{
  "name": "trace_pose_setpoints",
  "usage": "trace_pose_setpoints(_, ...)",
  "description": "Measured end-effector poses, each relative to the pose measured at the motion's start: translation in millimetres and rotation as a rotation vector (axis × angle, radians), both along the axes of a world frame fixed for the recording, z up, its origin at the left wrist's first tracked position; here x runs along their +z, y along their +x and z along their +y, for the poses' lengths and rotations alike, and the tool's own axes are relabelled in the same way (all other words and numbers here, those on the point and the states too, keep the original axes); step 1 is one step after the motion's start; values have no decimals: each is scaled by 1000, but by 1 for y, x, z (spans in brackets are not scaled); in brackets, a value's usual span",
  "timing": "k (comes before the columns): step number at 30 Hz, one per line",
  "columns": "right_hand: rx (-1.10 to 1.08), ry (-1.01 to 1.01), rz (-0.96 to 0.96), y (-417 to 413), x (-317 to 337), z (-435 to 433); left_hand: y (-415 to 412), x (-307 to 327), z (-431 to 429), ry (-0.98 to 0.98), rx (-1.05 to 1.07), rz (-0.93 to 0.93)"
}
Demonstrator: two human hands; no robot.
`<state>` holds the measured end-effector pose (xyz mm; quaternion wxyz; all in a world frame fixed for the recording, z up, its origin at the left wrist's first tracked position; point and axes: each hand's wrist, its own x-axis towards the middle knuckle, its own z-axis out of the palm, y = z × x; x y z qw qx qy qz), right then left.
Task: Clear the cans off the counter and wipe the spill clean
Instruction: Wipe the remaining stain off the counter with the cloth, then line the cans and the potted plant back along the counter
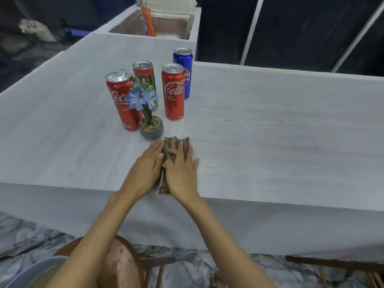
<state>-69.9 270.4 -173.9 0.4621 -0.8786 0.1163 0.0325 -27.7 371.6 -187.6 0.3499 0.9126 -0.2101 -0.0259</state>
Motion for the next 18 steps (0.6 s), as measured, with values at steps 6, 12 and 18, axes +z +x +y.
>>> trace_pose_setpoints(6, 30, 856, -74, -16, 35, -29, -6, 29, -14, -60, 2, -114)
trace_pose_setpoints(12, -133, 731, -330, 0, 64, -42, 4, 69, -24, -160, 76, -234)
trace_pose_setpoints(18, -107, 367, -485, 71, 117, -44, 40, 142, -14, -261, 243, -422)
